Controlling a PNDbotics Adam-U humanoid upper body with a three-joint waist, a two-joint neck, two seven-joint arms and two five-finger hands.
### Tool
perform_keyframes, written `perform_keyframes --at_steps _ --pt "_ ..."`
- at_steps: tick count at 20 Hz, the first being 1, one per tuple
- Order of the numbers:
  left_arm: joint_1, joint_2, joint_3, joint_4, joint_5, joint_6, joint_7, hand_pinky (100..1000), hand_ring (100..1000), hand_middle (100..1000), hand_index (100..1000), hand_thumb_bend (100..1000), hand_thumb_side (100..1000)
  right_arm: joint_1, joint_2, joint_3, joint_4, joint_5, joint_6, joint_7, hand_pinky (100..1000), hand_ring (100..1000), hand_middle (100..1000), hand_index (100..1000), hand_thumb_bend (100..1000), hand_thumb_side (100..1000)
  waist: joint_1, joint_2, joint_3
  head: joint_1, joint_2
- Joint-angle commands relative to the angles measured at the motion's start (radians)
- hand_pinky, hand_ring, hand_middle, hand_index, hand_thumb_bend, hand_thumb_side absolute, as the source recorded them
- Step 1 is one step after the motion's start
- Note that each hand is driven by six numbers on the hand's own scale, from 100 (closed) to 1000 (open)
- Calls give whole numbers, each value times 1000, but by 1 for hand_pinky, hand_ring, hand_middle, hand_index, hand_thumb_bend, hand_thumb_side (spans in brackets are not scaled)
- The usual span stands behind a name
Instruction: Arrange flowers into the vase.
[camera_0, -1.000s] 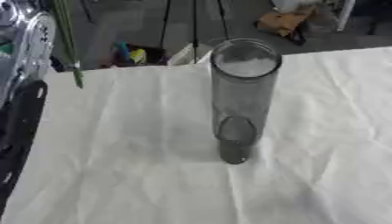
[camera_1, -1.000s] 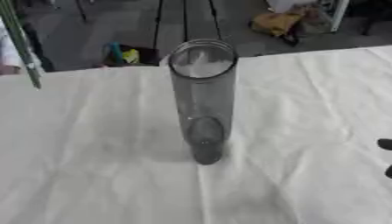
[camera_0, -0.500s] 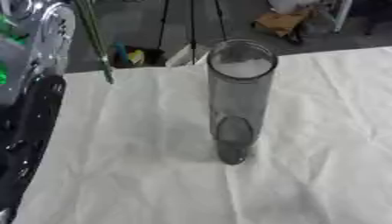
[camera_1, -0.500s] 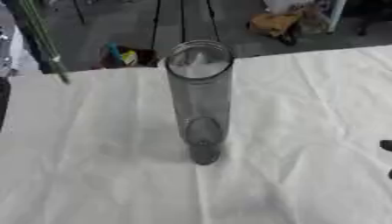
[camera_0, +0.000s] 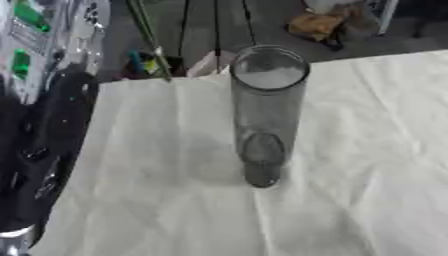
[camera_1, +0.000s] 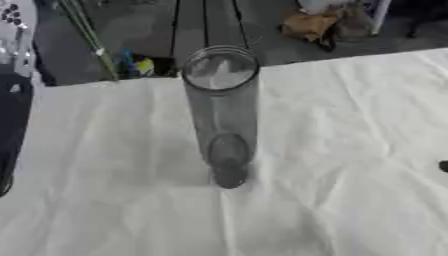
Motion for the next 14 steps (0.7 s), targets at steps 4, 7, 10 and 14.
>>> perform_keyframes --at_steps 4,7,10,14 --pt "-44 14 -10 -4 82 -35 21 100 100 100 119 244 719 -13 -26 6 -19 -5 10 9 858 574 478 696 100 998 17 -32 -14 12 -12" --pt "-61 15 -5 3 120 -48 38 100 100 100 119 249 720 -13 -26 7 -19 -3 15 10 859 574 477 696 100 998 20 -34 -21 17 -10" --pt "-76 49 11 -8 335 -92 58 100 100 100 119 246 719 -14 -25 8 -19 -2 22 10 860 574 477 696 100 999 24 -37 -25 21 -8" --pt "-85 127 45 -41 693 -176 71 100 100 100 119 242 718 -13 -26 7 -19 0 26 9 861 574 477 696 100 999 27 -39 -28 24 -6"
